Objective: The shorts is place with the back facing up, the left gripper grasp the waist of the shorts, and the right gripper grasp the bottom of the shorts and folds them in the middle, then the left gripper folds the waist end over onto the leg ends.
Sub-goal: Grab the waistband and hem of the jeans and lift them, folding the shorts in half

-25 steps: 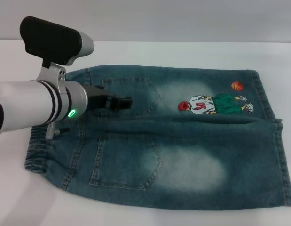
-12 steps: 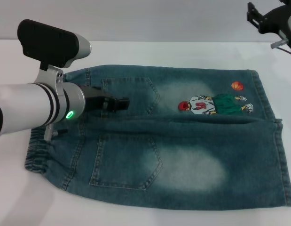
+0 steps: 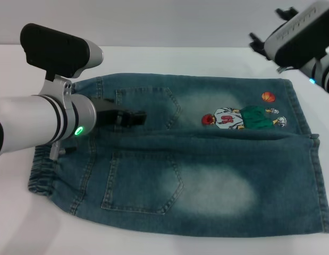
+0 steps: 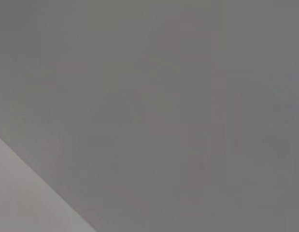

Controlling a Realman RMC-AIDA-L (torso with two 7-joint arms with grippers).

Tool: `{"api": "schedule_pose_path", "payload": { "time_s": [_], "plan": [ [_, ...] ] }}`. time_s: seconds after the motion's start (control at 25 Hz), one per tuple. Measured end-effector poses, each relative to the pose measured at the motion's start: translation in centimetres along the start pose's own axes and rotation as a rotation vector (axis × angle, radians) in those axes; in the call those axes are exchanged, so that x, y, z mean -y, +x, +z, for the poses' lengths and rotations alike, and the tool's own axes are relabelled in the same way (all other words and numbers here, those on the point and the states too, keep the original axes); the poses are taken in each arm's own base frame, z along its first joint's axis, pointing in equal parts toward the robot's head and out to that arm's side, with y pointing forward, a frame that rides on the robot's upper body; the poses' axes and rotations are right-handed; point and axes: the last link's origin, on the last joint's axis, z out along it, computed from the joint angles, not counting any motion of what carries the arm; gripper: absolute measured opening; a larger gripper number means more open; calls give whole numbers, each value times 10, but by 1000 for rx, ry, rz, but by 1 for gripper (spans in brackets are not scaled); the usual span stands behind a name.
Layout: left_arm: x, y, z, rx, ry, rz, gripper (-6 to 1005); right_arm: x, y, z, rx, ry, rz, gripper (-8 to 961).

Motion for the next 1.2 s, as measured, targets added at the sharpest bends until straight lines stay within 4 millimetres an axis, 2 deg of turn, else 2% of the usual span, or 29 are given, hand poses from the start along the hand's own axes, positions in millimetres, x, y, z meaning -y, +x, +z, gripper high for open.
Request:
{"api": "schedule_pose_path", "payload": {
  "time_s": [0.16, 0.36, 0.6, 0.76, 0.96, 1.08, 1.2],
  "plan": [
    [0, -1, 0, 2, -1, 0, 806, 15, 1, 8, -157, 67, -19, 736],
    [0, -1, 0, -2, 0, -1, 806, 27, 0, 11, -264, 135, -57, 736],
    [0, 1, 1, -16, 1, 1, 805, 32, -10, 9, -270, 333, -147, 736],
    [0, 1, 1, -15, 1, 2, 805, 31, -18, 1, -128, 469, -130, 736],
    [0, 1, 1, -22, 3, 0, 804, 23, -11, -14, 98, 521, 111, 736],
    [1, 0, 1, -27, 6, -3, 804, 10, -4, -35, 333, 496, 245, 736],
    [4, -1, 0, -30, 12, -9, 804, -12, 0, -67, 631, 354, 384, 736]
  ]
}}
